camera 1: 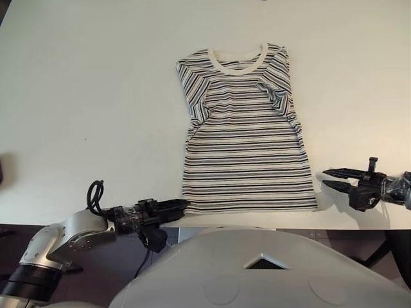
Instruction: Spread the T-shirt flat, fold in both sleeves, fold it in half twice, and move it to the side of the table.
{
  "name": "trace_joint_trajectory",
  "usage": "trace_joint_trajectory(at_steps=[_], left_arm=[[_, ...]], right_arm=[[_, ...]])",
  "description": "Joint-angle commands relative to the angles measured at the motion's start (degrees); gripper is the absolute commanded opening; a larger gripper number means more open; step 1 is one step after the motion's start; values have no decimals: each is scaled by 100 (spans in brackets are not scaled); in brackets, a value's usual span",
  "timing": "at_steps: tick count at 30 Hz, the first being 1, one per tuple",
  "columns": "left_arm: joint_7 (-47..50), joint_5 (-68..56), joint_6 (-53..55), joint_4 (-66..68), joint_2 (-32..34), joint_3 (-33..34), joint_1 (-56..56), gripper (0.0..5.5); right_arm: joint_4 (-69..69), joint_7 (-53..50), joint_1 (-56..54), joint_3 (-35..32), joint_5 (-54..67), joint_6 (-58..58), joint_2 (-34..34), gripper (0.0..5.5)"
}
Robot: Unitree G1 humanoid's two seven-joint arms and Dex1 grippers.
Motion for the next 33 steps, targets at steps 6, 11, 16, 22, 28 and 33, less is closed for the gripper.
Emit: trace_joint_trajectory(at_steps=[6,11,16,22,28,33], left_arm=[[-307,-96,442,-120,160,-48,133,12],[-395,-185,507,-155,212,-45,58,12],[-444,-198,491,-135,245,-67,-13,12],[-454,-195,485,-83,259,-47,-67,12],[-359,-226,401,-77,246,19,-96,10],[-439,-741,458,-273,349,64,-129,10]], right_arm=[[-4,-490,345,252,-668,-1358,-495,126],[-53,-805,229,489,-1074,-1486,-318,126],[-251,-1161,78,639,-1273,-1418,-148,126],[-405,-1421,179,764,-1363,-1579,-327,126],[-701,-1246,245,1066,-449,-702,-598,22],[-1541,-729,229,1230,679,269,-994,15]])
